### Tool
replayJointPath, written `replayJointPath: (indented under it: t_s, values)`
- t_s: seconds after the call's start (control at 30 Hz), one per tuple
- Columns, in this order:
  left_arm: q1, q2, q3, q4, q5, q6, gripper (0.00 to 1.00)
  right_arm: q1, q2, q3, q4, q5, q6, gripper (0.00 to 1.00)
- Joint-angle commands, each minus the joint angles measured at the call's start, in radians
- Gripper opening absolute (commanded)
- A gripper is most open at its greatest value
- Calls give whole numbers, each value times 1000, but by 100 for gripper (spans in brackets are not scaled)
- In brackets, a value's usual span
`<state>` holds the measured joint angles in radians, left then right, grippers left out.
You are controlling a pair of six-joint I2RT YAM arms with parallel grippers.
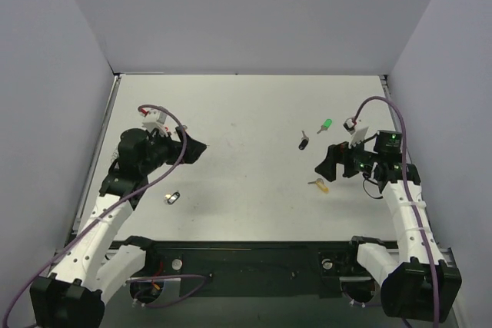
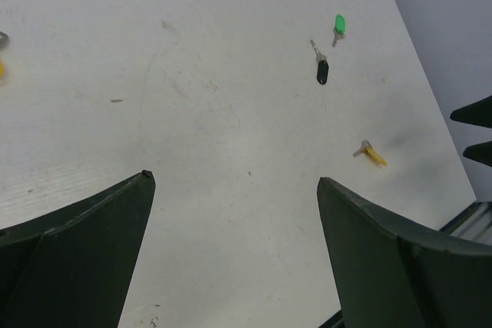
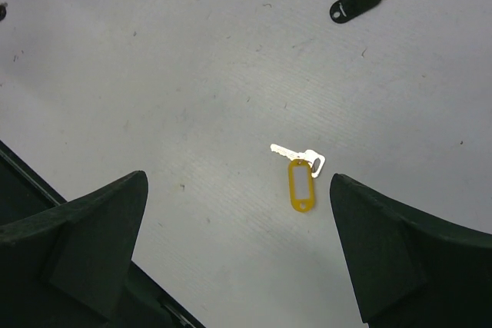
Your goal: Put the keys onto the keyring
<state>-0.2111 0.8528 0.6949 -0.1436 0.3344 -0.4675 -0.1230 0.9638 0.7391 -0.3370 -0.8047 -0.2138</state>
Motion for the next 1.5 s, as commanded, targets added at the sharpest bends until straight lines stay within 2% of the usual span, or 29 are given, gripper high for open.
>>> replayJointPath:
  t_s: [0.0,0.17,0.33,0.53,0.73,0.77,0.8,1.0,1.47]
  values:
    - [-97,60,75,-105,31,36,98,45,26,46,-94,2,-163,100]
    - [-218,153,143,-235,-173,98,98,48,35,42,-103,48,-200,100]
    - [-232,201,198,-349,-224,200,98,54,84,60,-105,122,-182,96]
    - [-232,172,140,-272,-251,239,98,85,122,74,-100,183,-180,91]
    - [-231,184,80,-238,-369,260,99,91,148,74,-112,148,-190,90]
    - [-231,195,81,-246,-374,257,100,89,150,74,-114,144,-194,90]
    - [-231,201,84,-249,-374,253,95,92,154,72,-114,142,-203,90]
    - [-229,232,100,-264,-374,233,89,97,156,51,-111,124,-246,87]
    - [-203,209,106,-261,-377,247,88,85,153,51,-142,26,-332,86]
